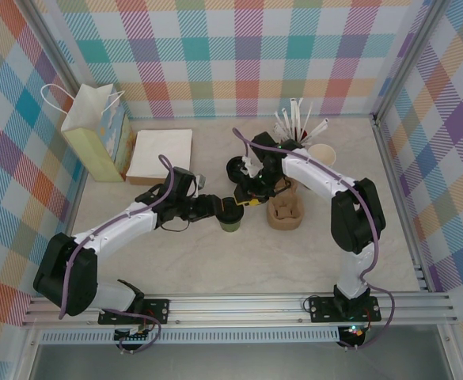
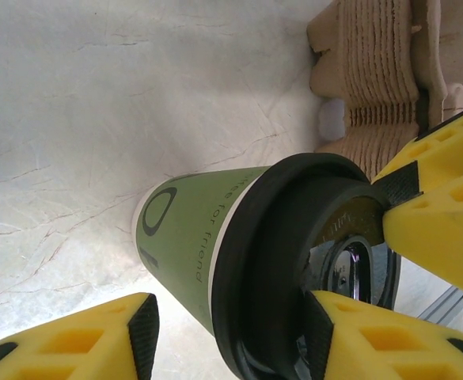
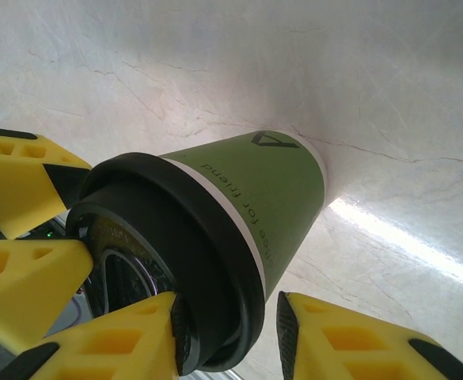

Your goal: Pack the takeout coffee

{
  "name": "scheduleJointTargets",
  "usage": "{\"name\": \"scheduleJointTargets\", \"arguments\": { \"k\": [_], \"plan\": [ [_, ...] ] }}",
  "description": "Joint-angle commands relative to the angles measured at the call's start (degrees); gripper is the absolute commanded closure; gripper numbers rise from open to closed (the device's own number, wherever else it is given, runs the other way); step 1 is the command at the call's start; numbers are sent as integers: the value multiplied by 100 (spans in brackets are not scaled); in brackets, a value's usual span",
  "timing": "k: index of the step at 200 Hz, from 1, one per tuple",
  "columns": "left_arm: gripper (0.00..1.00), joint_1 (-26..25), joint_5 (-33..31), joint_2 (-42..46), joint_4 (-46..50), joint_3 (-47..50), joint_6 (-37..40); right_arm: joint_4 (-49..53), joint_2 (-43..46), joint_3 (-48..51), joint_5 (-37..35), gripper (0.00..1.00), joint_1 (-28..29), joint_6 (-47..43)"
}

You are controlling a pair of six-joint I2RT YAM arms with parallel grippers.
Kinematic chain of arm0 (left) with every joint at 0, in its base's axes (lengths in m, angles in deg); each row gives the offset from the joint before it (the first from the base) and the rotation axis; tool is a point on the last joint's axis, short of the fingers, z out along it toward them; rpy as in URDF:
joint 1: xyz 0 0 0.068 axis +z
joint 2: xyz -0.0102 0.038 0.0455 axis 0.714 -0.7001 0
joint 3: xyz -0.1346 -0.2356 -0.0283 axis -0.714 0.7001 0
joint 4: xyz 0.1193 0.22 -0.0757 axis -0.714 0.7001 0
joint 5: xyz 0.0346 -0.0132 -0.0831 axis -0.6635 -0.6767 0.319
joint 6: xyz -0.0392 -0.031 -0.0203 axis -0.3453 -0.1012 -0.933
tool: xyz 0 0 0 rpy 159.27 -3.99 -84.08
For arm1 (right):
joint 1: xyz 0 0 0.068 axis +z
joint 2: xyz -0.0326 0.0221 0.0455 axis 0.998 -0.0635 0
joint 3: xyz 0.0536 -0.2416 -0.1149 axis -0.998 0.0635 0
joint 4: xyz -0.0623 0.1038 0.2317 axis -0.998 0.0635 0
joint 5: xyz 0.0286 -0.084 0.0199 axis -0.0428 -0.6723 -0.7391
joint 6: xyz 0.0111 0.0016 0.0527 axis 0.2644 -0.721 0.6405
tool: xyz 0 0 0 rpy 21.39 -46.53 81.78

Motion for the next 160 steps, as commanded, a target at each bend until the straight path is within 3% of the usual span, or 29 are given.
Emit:
{"name": "scheduleJointTargets", "arguments": {
  "k": [1,35,41,44,47,81,135,160],
  "plan": [
    [42,56,-115,-65,891,-96,29,548,-80,-127,-856,57,39,-59],
    [26,56,-36,72,983,-749,70,411,217,-514,-886,38,115,8],
    [24,60,-82,125,1019,-844,95,395,273,-528,-890,26,130,26],
    [23,63,-107,153,1052,-881,107,385,299,-524,-907,5,139,42],
    [23,64,-154,189,1087,-920,115,384,324,-521,-925,0,147,60],
    [21,154,-801,850,1393,-874,253,324,721,-283,-1469,0,347,151],
    [15,259,-2009,2576,1555,102,287,-356,1971,673,-2787,0,690,207],
    [10,277,-2357,3243,1536,496,282,-986,2720,1350,-2860,0,723,-94]
  ]
}}
